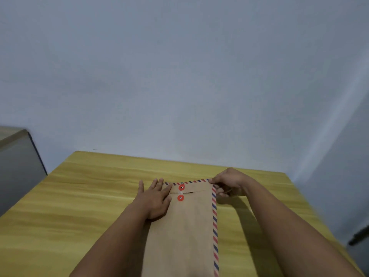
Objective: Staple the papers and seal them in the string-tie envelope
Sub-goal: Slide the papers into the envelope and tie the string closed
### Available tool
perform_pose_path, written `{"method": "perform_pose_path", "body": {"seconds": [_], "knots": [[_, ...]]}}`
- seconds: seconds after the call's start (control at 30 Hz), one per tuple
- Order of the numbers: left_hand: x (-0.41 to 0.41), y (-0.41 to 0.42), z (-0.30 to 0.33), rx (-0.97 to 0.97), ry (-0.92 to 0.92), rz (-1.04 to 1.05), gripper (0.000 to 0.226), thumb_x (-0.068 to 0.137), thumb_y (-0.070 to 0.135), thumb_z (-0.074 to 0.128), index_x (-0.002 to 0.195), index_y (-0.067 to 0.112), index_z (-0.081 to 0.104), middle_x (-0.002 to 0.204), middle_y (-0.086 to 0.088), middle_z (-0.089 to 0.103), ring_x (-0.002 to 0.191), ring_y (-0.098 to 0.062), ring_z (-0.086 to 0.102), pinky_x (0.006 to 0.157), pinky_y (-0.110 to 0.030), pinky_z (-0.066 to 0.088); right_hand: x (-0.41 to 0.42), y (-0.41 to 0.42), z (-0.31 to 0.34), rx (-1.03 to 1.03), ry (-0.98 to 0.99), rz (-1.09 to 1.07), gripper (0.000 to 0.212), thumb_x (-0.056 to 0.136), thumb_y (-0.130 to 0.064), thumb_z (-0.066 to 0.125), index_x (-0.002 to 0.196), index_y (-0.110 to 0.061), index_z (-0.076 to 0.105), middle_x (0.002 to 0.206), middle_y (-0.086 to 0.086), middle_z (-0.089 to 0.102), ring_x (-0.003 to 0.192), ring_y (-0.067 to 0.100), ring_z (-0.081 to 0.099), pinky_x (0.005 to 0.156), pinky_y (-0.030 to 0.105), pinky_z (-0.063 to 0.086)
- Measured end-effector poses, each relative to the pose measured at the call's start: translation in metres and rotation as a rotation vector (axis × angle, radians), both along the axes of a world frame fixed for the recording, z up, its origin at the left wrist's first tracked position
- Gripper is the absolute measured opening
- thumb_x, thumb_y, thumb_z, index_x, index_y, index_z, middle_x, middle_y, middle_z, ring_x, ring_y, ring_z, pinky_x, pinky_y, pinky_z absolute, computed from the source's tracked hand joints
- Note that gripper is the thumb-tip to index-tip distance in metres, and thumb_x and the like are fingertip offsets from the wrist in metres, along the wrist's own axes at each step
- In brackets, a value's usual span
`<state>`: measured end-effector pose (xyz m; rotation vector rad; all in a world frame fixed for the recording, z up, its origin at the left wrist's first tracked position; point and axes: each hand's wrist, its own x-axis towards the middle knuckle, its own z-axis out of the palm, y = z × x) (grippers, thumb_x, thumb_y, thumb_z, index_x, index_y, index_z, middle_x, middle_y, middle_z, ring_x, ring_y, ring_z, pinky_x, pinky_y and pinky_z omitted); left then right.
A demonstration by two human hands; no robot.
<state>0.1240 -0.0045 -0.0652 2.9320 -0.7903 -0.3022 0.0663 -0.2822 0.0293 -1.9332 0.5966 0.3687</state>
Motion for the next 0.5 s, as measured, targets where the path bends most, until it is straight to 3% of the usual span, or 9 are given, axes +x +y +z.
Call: {"method": "perform_pose_path", "body": {"seconds": [0.07, 0.13, 0.23, 0.27, 0.33, 0.4, 0.47, 0.5], "knots": [[-0.018, -0.016, 0.029, -0.183, 0.074, 0.062, 0.075, 0.097, 0.072, 0.023, 0.161, 0.035, 0.009, 0.170, -0.002, 0.003, 0.157, -0.020, 0.000, 0.121, -0.060, -0.007, -0.003, 0.010, 0.029, -0.036, -0.083, -0.050, 0.017, 0.095, -0.009, 0.072, 0.080, -0.003, 0.070, 0.066, 0.011, 0.064, 0.049, 0.020, 0.060, 0.052, 0.028, 0.057], [-0.035, -0.034, 0.063, -0.473, 0.223, 0.072, 0.090, 0.088, 0.082, 0.039, 0.161, 0.033, 0.018, 0.168, 0.003, 0.020, 0.153, -0.016, 0.022, 0.123, -0.044, 0.013, -0.006, 0.020, 0.057, -0.082, -0.181, -0.107, 0.006, 0.091, -0.001, 0.069, 0.086, 0.002, 0.068, 0.074, 0.017, 0.065, 0.053, 0.025, 0.062, 0.052, 0.031, 0.060], [-0.066, -0.057, 0.112, -0.765, 0.427, 0.057, 0.120, 0.067, 0.092, 0.058, 0.161, 0.029, 0.018, 0.165, 0.011, 0.026, 0.147, -0.009, 0.034, 0.119, -0.032, 0.027, -0.013, 0.040, 0.097, -0.121, -0.293, -0.148, 0.009, 0.085, 0.006, 0.062, 0.077, 0.003, 0.064, 0.063, 0.020, 0.064, 0.045, 0.028, 0.064, 0.049, 0.033, 0.061], [-0.076, -0.063, 0.127, -0.804, 0.445, 0.034, 0.119, 0.069, 0.086, 0.064, 0.162, 0.028, 0.016, 0.164, 0.014, 0.025, 0.147, -0.008, 0.032, 0.116, -0.029, 0.028, -0.017, 0.047, 0.110, -0.123, -0.314, -0.149, 0.011, 0.085, 0.005, 0.061, 0.074, 0.005, 0.066, 0.059, 0.021, 0.065, 0.044, 0.029, 0.065, 0.051, 0.035, 0.062], [-0.093, -0.071, 0.151, -0.866, 0.431, -0.033, 0.098, 0.087, 0.054, 0.072, 0.161, 0.029, 0.013, 0.154, 0.018, 0.031, 0.142, -0.006, 0.033, 0.107, -0.024, 0.031, -0.026, 0.061, 0.132, -0.096, -0.360, -0.143, 0.016, 0.086, 0.005, 0.059, 0.074, 0.008, 0.069, 0.058, 0.022, 0.068, 0.046, 0.029, 0.068, 0.055, 0.035, 0.064], [-0.104, -0.071, 0.170, -0.914, 0.368, -0.002, 0.080, 0.094, 0.017, 0.063, 0.159, 0.030, 0.018, 0.137, 0.013, 0.046, 0.119, -0.011, 0.051, 0.091, -0.029, 0.044, -0.037, 0.072, 0.151, -0.029, -0.420, -0.122, 0.018, 0.090, 0.001, 0.059, 0.083, 0.010, 0.073, 0.066, 0.021, 0.072, 0.053, 0.027, 0.071, 0.056, 0.033, 0.065], [-0.109, -0.062, 0.186, -0.926, 0.242, 0.087, 0.061, 0.087, 0.007, 0.048, 0.146, 0.024, 0.043, 0.114, 0.000, 0.065, 0.094, -0.023, 0.064, 0.074, -0.038, 0.053, -0.050, 0.078, 0.166, 0.054, -0.495, -0.104, 0.019, 0.096, -0.012, 0.064, 0.091, 0.004, 0.073, 0.078, 0.017, 0.075, 0.066, 0.027, 0.073, 0.061, 0.032, 0.065], [-0.111, -0.056, 0.192, -0.928, 0.195, 0.100, 0.051, 0.083, 0.006, 0.045, 0.132, 0.018, 0.056, 0.106, -0.005, 0.068, 0.092, -0.028, 0.066, 0.073, -0.040, 0.055, -0.055, 0.078, 0.170, 0.079, -0.528, -0.104, 0.022, 0.098, -0.019, 0.065, 0.093, 0.001, 0.072, 0.081, 0.014, 0.075, 0.070, 0.027, 0.072, 0.061, 0.031, 0.063]]}}
